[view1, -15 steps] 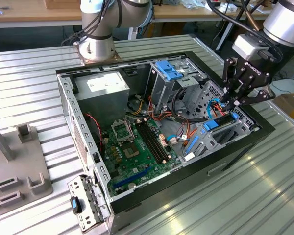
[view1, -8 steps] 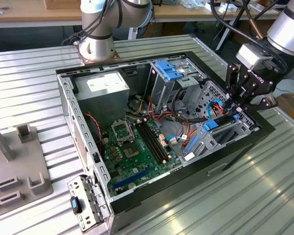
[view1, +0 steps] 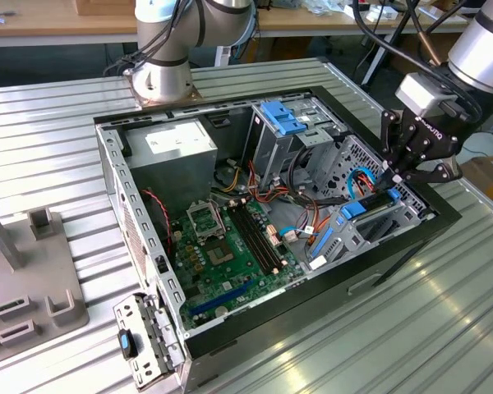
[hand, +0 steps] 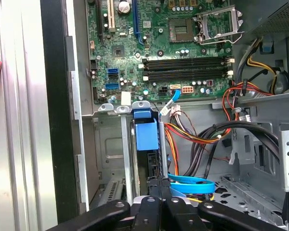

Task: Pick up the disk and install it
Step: 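Insert the second disk wire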

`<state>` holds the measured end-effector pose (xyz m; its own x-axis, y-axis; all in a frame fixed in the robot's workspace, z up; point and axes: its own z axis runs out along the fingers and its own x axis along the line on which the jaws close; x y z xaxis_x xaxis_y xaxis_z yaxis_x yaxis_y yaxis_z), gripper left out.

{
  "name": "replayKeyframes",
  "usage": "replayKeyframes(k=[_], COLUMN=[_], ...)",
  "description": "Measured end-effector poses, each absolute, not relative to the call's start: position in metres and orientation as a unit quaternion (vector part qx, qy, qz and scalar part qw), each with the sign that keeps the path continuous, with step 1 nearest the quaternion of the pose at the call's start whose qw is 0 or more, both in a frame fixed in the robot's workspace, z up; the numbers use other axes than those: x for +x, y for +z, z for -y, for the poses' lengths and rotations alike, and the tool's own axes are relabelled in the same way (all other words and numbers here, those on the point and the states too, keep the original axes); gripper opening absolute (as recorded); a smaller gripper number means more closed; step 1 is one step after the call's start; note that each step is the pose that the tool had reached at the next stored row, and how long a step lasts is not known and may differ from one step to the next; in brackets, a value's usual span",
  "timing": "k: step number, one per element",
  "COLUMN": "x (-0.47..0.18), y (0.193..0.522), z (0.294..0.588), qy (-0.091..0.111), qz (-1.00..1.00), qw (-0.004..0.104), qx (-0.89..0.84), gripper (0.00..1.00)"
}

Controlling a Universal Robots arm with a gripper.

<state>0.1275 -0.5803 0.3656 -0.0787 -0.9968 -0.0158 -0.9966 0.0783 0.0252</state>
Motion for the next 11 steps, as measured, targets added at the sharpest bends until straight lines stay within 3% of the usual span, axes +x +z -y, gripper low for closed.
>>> replayKeyframes(k=[3,4,5,6,8,9,11], x=[0.1275,0.1275,0.1275,0.1275,0.1274,0.1274,0.1274], y=[0.3657,0.3656,0.3656,0.3657,0.3653,0.3651,0.3649], z=[0.5803,0.5803,0.5803,0.5804,0.5802,0.5802,0.5802], qy=[-0.015,-0.015,-0.015,-0.015,-0.030,-0.043,-0.053], qz=[0.734,0.734,0.734,0.734,0.734,0.733,0.733], qw=[0.003,0.003,0.003,0.002,-0.011,-0.023,-0.033], qx=[0.679,0.679,0.679,0.679,0.679,0.678,0.678], gripper=[0.11,0.17,0.30,0.30,0.30,0.30,0.30])
